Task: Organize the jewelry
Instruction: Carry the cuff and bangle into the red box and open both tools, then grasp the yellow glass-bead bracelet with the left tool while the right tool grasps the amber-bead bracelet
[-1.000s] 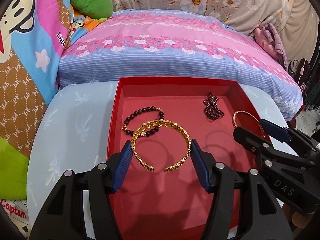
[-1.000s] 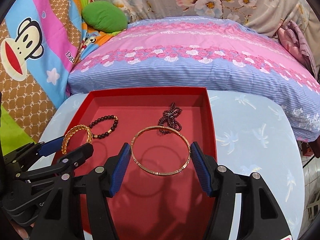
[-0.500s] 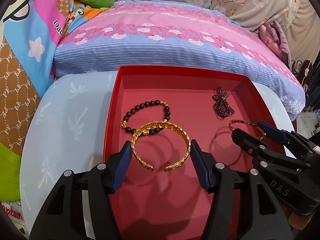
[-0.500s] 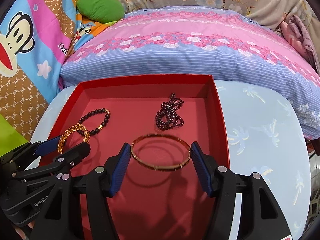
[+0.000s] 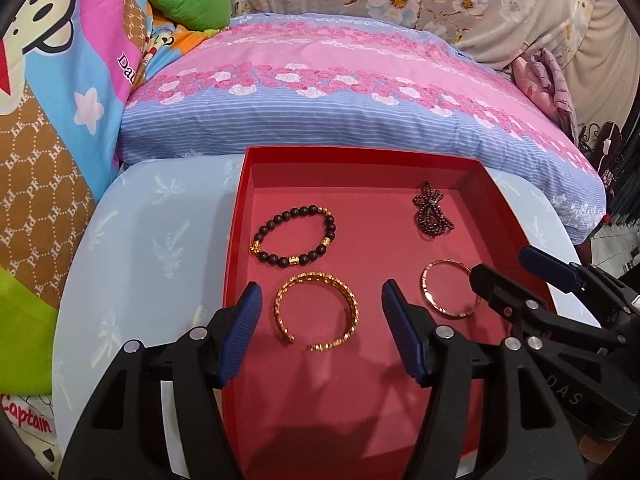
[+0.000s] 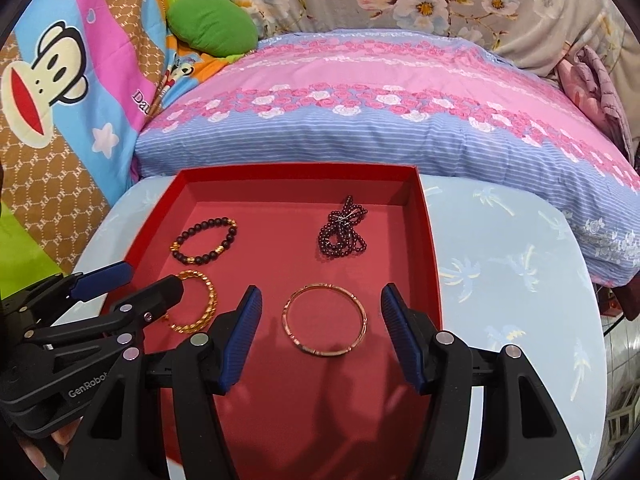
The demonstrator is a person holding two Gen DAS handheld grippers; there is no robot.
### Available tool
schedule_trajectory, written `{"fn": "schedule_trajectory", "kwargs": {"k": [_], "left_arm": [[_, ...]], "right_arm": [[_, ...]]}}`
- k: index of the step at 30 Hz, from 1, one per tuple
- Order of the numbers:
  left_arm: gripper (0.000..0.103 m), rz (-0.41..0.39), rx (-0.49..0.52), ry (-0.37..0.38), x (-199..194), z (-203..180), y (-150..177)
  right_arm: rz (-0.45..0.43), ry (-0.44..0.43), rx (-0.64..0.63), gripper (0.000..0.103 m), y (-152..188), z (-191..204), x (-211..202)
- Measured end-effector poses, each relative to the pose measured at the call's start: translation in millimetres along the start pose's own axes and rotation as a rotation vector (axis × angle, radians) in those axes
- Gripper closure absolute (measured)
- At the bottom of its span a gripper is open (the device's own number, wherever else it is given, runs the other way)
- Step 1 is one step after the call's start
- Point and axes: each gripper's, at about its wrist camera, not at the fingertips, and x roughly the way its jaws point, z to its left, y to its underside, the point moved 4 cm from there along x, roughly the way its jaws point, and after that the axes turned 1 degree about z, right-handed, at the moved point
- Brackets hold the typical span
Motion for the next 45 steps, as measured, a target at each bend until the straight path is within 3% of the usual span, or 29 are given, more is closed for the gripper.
{"fn": "schedule_trajectory", "kwargs": {"k": [8, 19, 28, 36, 45], "left_arm": [[0.044, -0.031, 0.000, 0.004, -46, 0, 31], [0.044, -0.027, -0.005, -0.008, -98, 8, 102], [0.044, 0.036, -0.024, -0.046, -94, 18, 154], [0.044, 0.062, -0.034, -0.063, -81, 25, 172], [0.044, 0.081, -0.030, -0.072, -72, 26, 182]], "right_arm": [[-0.041, -0.005, -0.002, 0.043, 30, -1, -55], [-0.006, 0.007, 0.018, 0.043, 109, -6, -102], [0.048, 0.008, 0.025, 0.043, 155, 0, -103], [0.075, 0.008, 0.023, 0.044, 172, 7, -91], [0.107, -0.008, 0.012, 0.064, 178, 14, -80]]}}
